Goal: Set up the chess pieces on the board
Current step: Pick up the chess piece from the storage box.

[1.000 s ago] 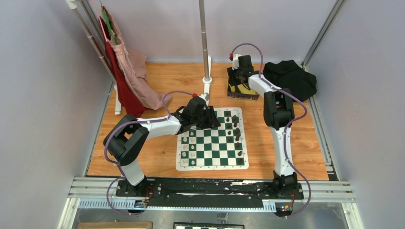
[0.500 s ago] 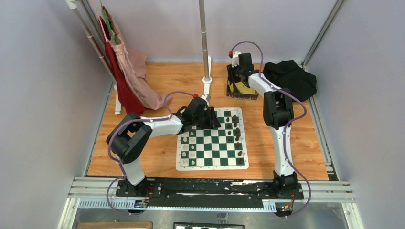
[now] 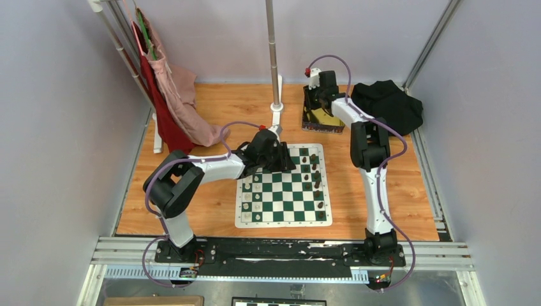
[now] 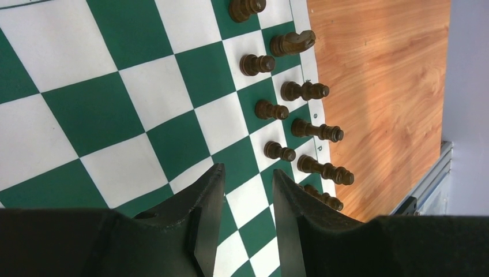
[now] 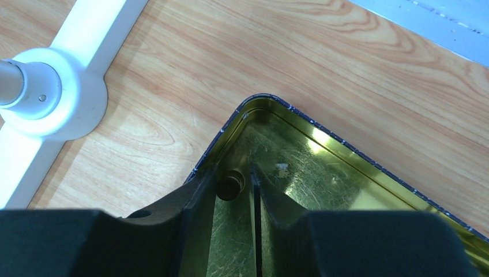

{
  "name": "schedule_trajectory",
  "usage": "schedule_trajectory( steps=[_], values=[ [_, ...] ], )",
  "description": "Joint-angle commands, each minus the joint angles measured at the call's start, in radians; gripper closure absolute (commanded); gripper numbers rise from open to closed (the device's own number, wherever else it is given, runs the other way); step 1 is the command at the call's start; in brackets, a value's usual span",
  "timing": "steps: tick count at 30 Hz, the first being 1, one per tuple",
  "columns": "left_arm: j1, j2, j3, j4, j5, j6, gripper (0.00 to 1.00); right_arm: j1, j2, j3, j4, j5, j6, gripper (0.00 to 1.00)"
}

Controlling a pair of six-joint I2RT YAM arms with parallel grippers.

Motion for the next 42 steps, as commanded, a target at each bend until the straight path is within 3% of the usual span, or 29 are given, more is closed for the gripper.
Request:
schedule_trajectory(
  steps=[1, 18, 42],
  values=[
    [-0.006, 0.018, 0.031, 0.023, 0.011, 0.008, 0.59, -0.017, 0.028, 0.032, -0.018, -0.024, 0.009, 0.69],
    [-0.006, 0.012, 0.010, 0.034, 0.013, 0.001, 0.59, -0.030, -0.022, -0.022, 0.030, 0.010, 0.026, 0.92],
    [-0.006, -0.038, -0.017, 0.035, -0.003, -0.003, 0.59, -0.079, -0.118, -0.158, 0.182, -0.043, 0.215, 0.99]
  ],
)
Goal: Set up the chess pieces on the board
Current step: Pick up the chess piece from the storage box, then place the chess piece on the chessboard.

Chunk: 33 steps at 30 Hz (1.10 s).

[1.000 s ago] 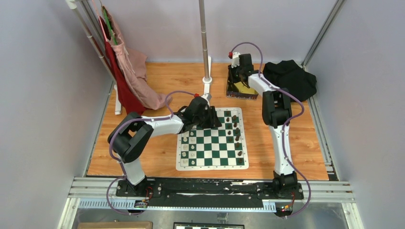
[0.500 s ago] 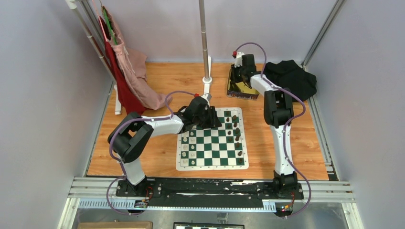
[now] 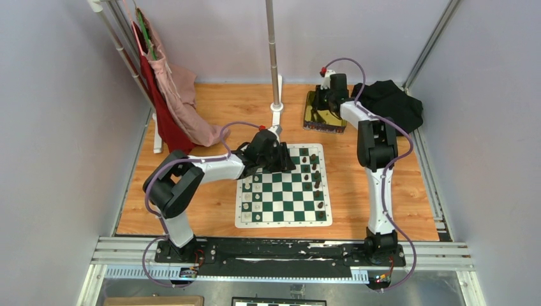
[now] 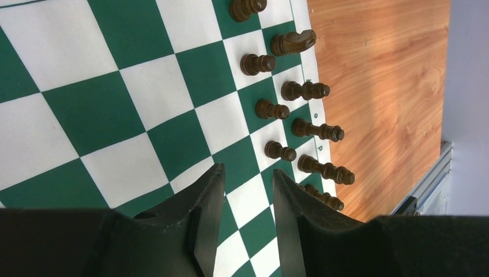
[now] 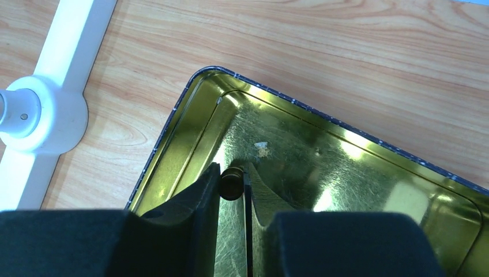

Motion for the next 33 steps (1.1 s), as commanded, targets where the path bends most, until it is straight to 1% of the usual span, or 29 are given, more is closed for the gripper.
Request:
schedule_trajectory(
  steps=[1, 10, 18, 23, 29, 33],
  values=[
    [-0.006, -0.041, -0.015, 0.026, -0.007, -0.002, 0.59, -0.015, -0.085, -0.027, 0.049, -0.009, 0.022, 1.00],
    [-0.006, -0.066, -0.029, 0.027, -0.023, 0.002, 0.59, -0.015, -0.154, -0.067, 0.042, 0.011, -0.003, 1.00],
    [-0.006, -0.103, -0.034, 0.013, -0.042, 0.014, 0.59, 0.004, -0.277, -0.156, 0.010, 0.049, -0.057, 1.00],
    [-0.006, -0.128, -0.044, 0.010, -0.059, 0.019, 0.59, 0.042, -0.416, -0.294, 0.003, 0.114, -0.109, 1.00],
    [-0.008, -0.154, -0.069, 0.014, -0.080, 0.021, 0.59, 0.082, -0.621, -0.536, 0.044, 0.163, -0.113, 1.00],
    [-0.008, -0.173, -0.088, 0.023, -0.100, 0.034, 0.59, 0.152, -0.728, -0.680, 0.069, 0.238, -0.110, 1.00]
  ],
)
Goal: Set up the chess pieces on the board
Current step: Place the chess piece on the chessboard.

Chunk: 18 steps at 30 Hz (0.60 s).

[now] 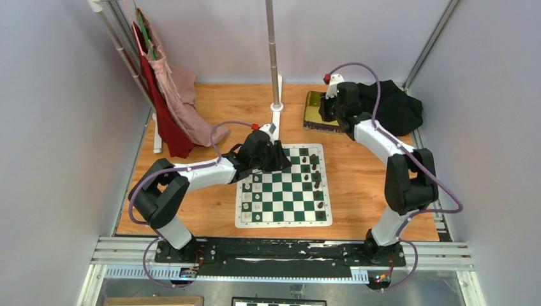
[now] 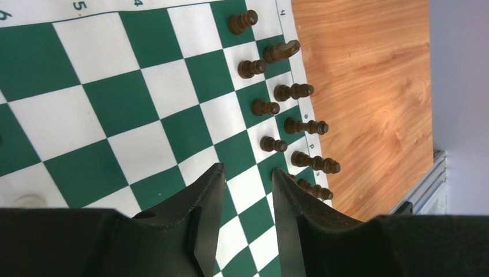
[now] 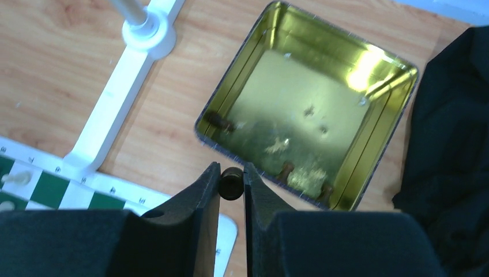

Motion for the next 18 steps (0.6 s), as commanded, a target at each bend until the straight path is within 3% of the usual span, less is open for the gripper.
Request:
schedule_trajectory(
  steps=[1, 8, 18],
  values=[
    [-0.008, -0.047, -0.028, 0.018, -0.039, 0.030, 0.59, 0.084, -0.108, -0.136, 0.047, 0.109, -0.015, 1.00],
    [-0.009, -0.064, -0.051, 0.035, -0.058, 0.039, 0.59, 0.190, -0.183, -0.293, 0.109, 0.216, 0.005, 1.00],
    [-0.011, -0.049, -0.053, 0.049, -0.072, 0.051, 0.59, 0.201, -0.158, -0.383, 0.191, 0.225, 0.060, 1.00]
  ],
)
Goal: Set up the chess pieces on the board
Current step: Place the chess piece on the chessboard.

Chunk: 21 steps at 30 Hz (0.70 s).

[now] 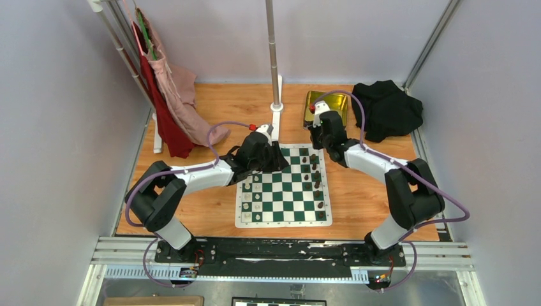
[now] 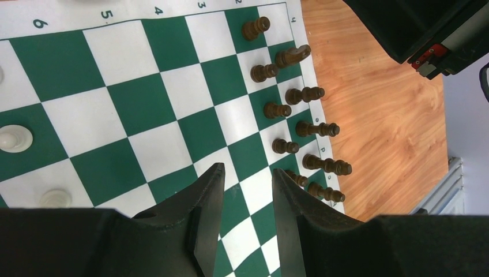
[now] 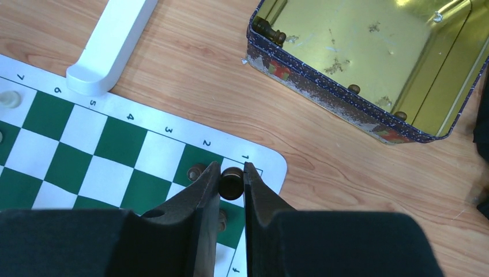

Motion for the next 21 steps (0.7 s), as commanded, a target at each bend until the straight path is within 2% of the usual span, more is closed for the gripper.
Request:
schedule_trajectory(
  steps=[1, 6, 21],
  values=[
    [-0.010, -0.007, -0.006, 0.035, -0.021, 0.020, 0.59, 0.008, 0.008, -0.027, 0.093, 0.026, 0.035, 1.00],
    [-0.010, 0.015, 0.005, 0.037, -0.019, 0.026, 0.59, 0.007, 0.052, -0.051, 0.154, 0.010, 0.050, 1.00],
    [-0.010, 0.043, 0.023, 0.039, -0.022, 0.035, 0.59, -0.011, 0.117, -0.067, 0.171, 0.011, 0.066, 1.00]
  ],
)
